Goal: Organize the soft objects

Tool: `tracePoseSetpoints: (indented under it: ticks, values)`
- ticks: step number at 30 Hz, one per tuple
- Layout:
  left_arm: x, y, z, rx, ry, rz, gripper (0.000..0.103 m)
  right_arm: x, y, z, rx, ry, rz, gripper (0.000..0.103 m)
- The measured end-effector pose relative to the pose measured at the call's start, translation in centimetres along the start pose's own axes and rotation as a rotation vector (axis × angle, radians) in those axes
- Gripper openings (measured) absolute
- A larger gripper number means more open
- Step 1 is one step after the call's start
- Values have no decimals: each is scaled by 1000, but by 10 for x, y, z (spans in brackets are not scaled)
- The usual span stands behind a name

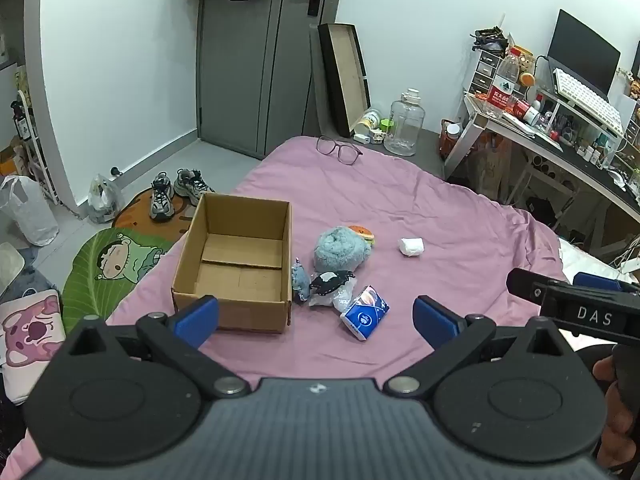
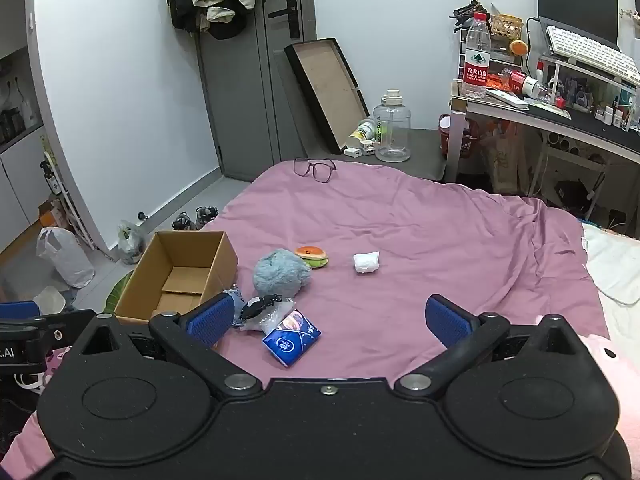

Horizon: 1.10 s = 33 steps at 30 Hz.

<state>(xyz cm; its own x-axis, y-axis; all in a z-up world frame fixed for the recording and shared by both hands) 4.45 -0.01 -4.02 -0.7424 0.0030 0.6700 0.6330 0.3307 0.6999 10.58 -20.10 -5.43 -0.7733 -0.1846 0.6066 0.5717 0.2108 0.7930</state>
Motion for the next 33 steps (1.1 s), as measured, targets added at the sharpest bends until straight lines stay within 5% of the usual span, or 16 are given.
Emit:
tracePoseSetpoints:
  ticks: [33]
  values:
    - [-4,-5,5,-2,6,24,102,-2,-2,0,-6,0,3,103]
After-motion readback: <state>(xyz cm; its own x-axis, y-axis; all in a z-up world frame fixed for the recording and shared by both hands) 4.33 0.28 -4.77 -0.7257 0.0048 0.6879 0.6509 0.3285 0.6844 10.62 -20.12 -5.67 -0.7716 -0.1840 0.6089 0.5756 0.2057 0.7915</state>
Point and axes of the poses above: each gripper's, at about its wrist camera, not at the fingertips, and x roughly against the way its jaws point, z to its left, y to its top, the point moved 6 cm from there along -x, roughly the way its jaws point, and after that the axes turned 9 degrees about x, right-handed, at the moved point
